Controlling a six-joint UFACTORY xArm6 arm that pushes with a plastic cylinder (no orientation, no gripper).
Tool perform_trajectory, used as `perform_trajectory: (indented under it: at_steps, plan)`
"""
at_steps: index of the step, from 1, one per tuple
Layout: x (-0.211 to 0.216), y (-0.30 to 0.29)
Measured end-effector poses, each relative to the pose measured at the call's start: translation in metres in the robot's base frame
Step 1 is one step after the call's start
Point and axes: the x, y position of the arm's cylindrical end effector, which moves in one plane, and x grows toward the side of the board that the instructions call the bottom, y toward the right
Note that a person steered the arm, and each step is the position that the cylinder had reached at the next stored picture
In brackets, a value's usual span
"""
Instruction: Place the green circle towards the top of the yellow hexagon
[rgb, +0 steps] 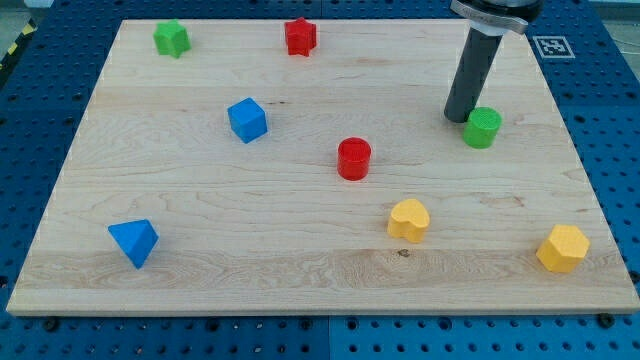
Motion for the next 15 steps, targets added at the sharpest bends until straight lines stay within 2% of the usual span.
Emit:
perform_trajectory:
  at_steps: [2,6,15]
  plan:
    - [0.0,0.032]
    - [0.02,0.033]
    - [0.122,0.055]
